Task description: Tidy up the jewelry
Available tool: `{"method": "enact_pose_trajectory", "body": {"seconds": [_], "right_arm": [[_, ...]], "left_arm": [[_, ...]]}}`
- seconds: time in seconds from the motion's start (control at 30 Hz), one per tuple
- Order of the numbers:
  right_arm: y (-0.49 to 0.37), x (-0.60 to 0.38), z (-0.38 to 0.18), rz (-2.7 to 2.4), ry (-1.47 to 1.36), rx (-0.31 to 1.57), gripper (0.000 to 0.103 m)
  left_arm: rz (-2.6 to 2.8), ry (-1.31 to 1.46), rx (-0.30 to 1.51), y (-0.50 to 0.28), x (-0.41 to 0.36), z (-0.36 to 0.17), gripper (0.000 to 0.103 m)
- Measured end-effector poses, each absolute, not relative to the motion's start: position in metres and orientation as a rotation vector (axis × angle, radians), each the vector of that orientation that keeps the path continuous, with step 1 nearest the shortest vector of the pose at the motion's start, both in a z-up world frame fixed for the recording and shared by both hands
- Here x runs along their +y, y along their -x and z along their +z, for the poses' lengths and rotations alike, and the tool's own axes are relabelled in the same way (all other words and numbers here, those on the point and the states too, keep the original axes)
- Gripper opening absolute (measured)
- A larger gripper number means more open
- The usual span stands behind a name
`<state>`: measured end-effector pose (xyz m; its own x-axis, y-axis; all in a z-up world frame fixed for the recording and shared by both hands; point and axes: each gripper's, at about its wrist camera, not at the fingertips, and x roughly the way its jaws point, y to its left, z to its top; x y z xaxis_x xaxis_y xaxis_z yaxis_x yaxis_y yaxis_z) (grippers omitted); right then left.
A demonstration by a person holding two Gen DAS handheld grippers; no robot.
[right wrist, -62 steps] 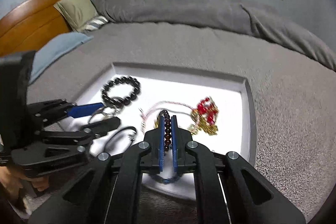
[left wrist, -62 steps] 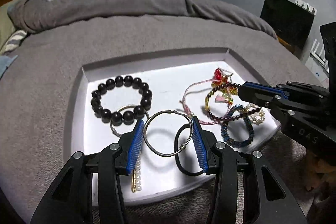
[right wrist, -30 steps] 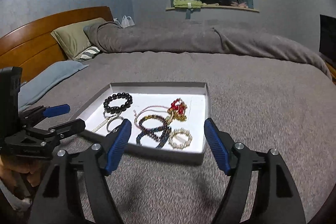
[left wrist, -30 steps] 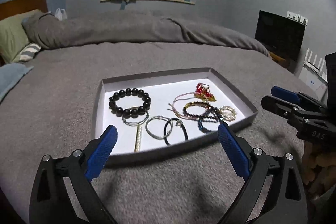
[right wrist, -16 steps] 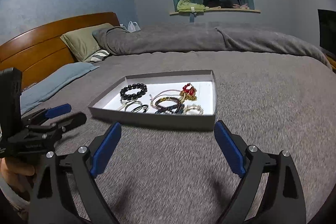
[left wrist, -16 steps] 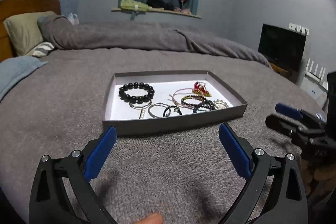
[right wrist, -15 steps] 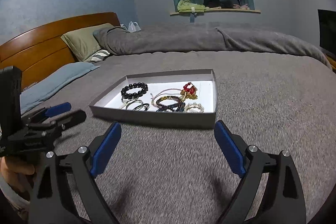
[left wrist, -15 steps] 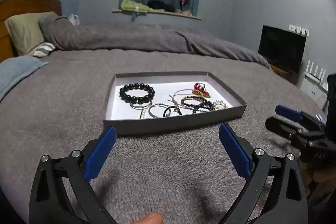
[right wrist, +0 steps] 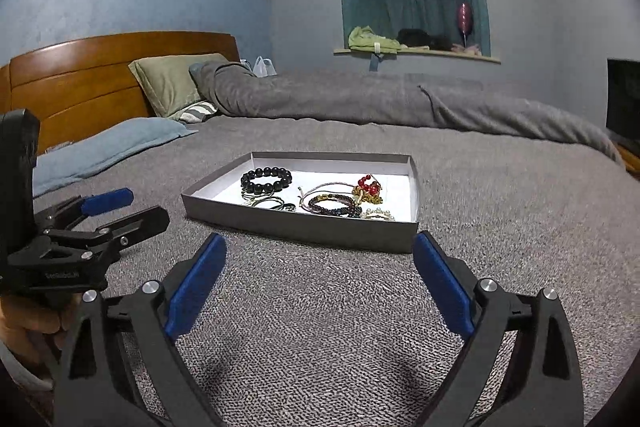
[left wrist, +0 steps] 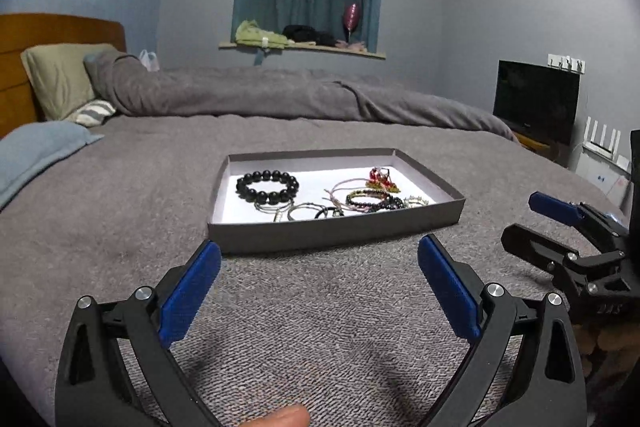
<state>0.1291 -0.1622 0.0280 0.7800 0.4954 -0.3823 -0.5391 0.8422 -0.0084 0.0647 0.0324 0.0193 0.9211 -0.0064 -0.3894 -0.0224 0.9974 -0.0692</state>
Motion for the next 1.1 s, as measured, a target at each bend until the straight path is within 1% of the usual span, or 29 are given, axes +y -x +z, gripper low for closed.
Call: {"method": "enact_pose_trajectory", "body": {"seconds": [0.07,1.1], "right_arm": [[-0.1269,-0.1630,0.0279,0.563,0.121,0.371,0.097],[-0.1307,-0.1680,0.0282,0.561,0.100,0.378,0.097]], "left_arm": [[0.012,0.076,0.383,-0.0622,0.0337,0.0199,0.098],[0.016,0.063,0.382,-0.0624,0.0331,0.0184,0.098]]}}
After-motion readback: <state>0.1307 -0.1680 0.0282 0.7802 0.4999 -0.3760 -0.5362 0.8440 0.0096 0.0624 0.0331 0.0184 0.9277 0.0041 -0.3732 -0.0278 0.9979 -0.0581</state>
